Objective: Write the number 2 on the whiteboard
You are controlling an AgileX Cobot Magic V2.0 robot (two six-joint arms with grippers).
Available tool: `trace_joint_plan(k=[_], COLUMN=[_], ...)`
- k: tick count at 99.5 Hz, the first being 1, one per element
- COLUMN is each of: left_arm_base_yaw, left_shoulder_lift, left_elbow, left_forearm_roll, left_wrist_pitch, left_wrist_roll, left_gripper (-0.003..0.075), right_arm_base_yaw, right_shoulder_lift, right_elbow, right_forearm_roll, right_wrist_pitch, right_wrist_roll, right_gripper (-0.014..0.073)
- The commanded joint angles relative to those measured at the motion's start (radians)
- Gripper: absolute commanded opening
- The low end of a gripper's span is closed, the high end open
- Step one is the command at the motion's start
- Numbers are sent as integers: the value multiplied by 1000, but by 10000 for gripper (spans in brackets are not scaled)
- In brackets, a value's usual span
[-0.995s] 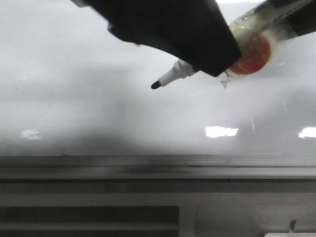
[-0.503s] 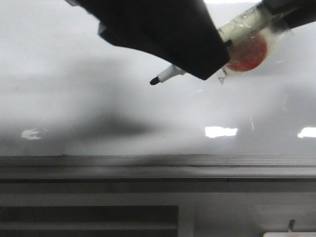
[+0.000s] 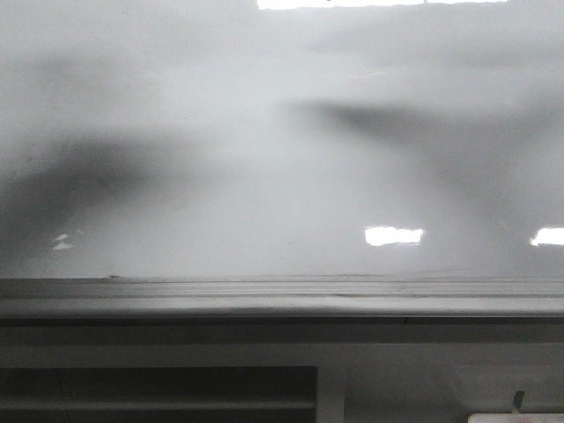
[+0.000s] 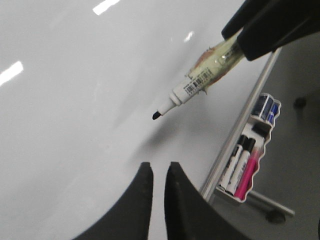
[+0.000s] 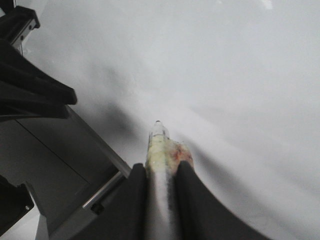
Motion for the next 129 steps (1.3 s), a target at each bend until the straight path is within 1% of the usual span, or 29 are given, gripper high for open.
trace_joint_plan(k=[1, 11, 20, 31, 42, 66, 80, 88, 101, 106, 116, 129], left_arm_base_yaw=[3, 3, 3, 3, 3, 3, 3, 3, 3, 3, 3, 3], left_shoulder_lift=[-79, -157, -208, -244, -251, -251, -251, -251, -251, -251, -251, -251], left_elbow=[41, 128, 189, 226, 238, 238, 238, 238, 238, 238, 238, 238], left_forearm_roll=[-60, -94, -94, -94, -96, -96, -96, -96, -96, -96, -96, -96], left_wrist_pitch=[-168, -276, -323, -333, -342, -349, -349, -349, -350, -351, -352, -354], left_wrist_roll=[-14, -13, -13, -13, -15, -15, -15, -15, -15, -15, -15, -15], left_gripper=[-20, -20, -20, -20, -20, -20, -20, -20, -20, -20, -20, -20], right_arm_base_yaw=[2, 2, 2, 3, 37, 147, 157, 157, 157, 157, 157, 157], right_shoulder_lift=[-9, -6, 3, 35, 68, 109, 111, 93, 38, 4, -57, -96], right_elbow=[-28, -28, -28, -28, -28, -28, -28, -26, 0, 23, 71, 130], right_forearm_roll=[60, 65, 67, 70, 77, 77, 75, 33, -127, -164, -173, -173], right_wrist_pitch=[-54, -97, -111, -109, -118, -288, -335, -375, -450, -473, -497, -491], right_wrist_roll=[-23, -33, -44, -46, -68, -70, -70, -30, 118, 155, 161, 189], right_gripper=[-63, -63, -63, -63, -63, -63, -60, -53, -53, -53, -53, -53])
